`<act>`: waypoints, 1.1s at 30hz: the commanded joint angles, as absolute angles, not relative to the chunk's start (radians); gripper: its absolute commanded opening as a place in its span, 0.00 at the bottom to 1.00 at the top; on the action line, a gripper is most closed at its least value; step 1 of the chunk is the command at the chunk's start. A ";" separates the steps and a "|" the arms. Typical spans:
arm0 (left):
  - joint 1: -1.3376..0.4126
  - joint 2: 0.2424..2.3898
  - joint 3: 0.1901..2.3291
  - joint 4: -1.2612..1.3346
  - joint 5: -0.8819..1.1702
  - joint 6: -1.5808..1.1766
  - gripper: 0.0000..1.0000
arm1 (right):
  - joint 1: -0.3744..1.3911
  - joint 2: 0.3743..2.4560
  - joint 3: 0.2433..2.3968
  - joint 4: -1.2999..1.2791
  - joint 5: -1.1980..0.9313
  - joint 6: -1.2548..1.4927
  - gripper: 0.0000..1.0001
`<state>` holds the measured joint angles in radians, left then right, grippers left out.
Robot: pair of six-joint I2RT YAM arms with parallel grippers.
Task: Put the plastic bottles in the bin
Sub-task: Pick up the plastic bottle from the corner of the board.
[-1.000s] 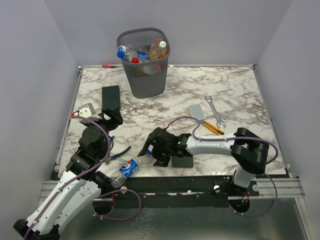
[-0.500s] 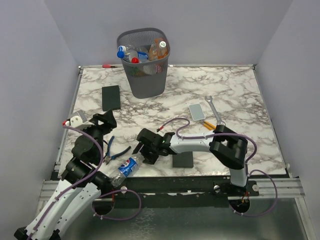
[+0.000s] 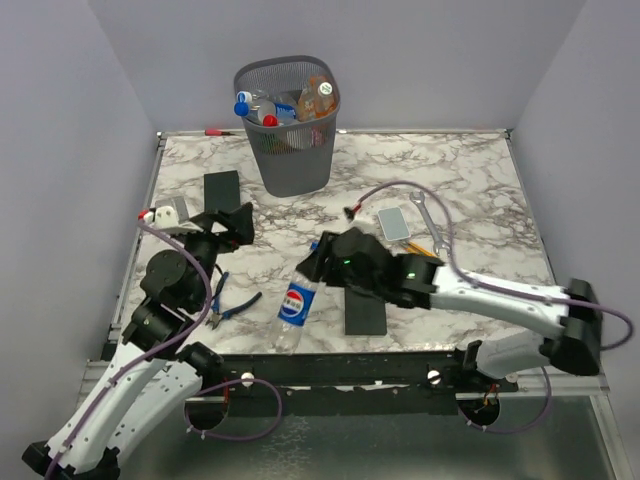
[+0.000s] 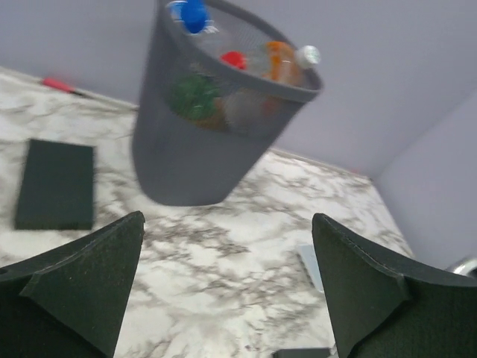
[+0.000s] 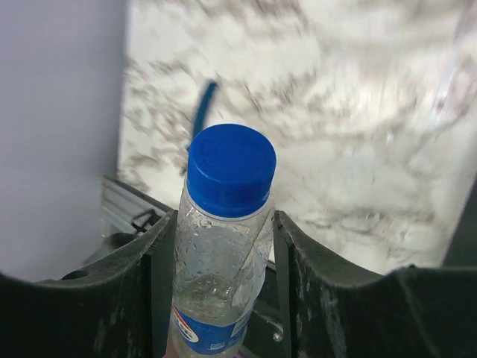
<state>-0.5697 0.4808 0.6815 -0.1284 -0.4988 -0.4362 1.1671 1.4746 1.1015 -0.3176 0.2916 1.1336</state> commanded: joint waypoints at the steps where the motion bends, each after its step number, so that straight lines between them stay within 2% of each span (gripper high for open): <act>1: -0.572 0.585 0.757 0.030 -0.042 -0.411 0.95 | 1.123 1.190 1.071 -0.318 0.449 0.656 0.37; 5: -0.572 0.723 0.760 0.231 0.321 -0.493 0.99 | 1.106 1.004 1.060 -0.281 0.322 0.432 0.38; 10: -0.572 0.862 0.780 0.528 0.444 -0.649 0.99 | 1.106 0.867 0.979 -0.234 0.056 0.235 0.37; 13: -0.574 0.970 0.866 0.602 0.562 -0.722 0.99 | 1.106 0.804 0.922 -0.215 -0.020 0.193 0.36; 17: -0.593 1.099 0.977 0.607 0.725 -0.804 0.99 | 1.106 0.784 0.918 -0.236 -0.060 0.166 0.35; 20: -0.620 1.119 0.984 0.603 0.786 -0.790 0.98 | 1.106 0.795 0.934 -0.259 -0.041 0.151 0.34; 33: -0.706 1.101 0.990 0.302 0.791 -0.523 0.93 | 1.107 0.827 0.971 -0.267 -0.006 0.119 0.32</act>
